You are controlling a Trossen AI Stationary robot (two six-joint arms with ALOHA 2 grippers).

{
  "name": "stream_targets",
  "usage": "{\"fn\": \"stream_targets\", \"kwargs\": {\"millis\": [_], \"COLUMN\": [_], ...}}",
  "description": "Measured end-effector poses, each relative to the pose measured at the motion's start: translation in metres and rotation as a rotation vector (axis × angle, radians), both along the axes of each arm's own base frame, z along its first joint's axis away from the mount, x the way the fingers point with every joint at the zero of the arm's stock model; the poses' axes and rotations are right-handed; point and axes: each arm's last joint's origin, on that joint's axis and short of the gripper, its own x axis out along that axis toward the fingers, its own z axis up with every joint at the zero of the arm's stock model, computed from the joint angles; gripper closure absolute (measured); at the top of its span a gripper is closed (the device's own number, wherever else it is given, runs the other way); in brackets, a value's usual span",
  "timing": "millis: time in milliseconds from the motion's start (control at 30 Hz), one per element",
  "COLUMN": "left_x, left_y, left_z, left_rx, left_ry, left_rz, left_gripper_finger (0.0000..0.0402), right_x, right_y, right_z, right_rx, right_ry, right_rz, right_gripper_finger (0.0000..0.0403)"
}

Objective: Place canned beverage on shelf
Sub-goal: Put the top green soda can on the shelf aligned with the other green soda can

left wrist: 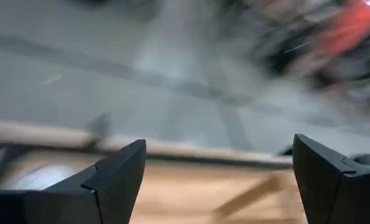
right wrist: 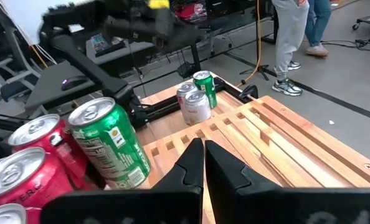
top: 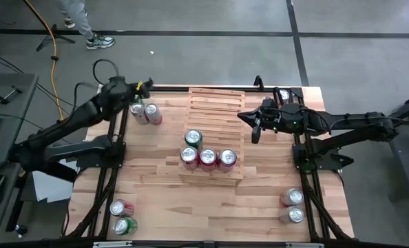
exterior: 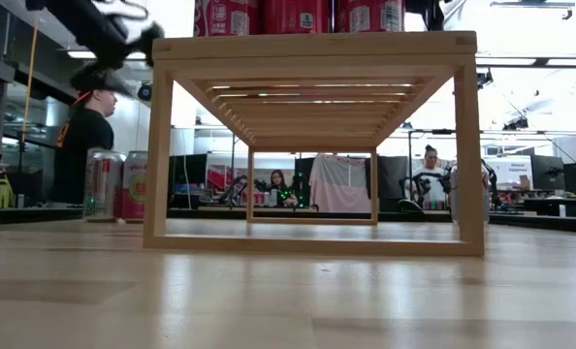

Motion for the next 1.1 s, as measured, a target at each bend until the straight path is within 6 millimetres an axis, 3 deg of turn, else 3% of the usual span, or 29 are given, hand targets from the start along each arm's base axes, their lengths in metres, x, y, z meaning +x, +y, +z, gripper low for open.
{"fn": "stream_targets", "kwargs": {"millis": [167,367,633,1100], "left_x": [0.000,0.007,0.003,0.011], "left_y": [0.027,0.056,0.070,0.088], "left_z": [-0.001,-0.026,-0.038,-0.066], "left_rx": [-0.250,-0.403,-0.411,-0.569], "left_ry": [0.256,0.467,0.388,0.390], "left_rz": [0.048,0.219,0.519,0.518], "left_gripper_finger": [0.0099,0.0099,0.0099,0.0099], "right_x": [0.001,0.002,0.004,0.002], "right_y": [-0.008,-0.014,-0.014,-0.014], "right_z": [-0.001,-0.003,-0.004,-0.010], "right_rx": [0.000,0.002,0.003,0.003], "right_ry": [0.006,0.014,0.017,0.089], "right_rz": [-0.038,-0.067,-0.064,-0.064], "right_gripper_finger": [0.0402,0.0402,0.0402,0.0402]}}
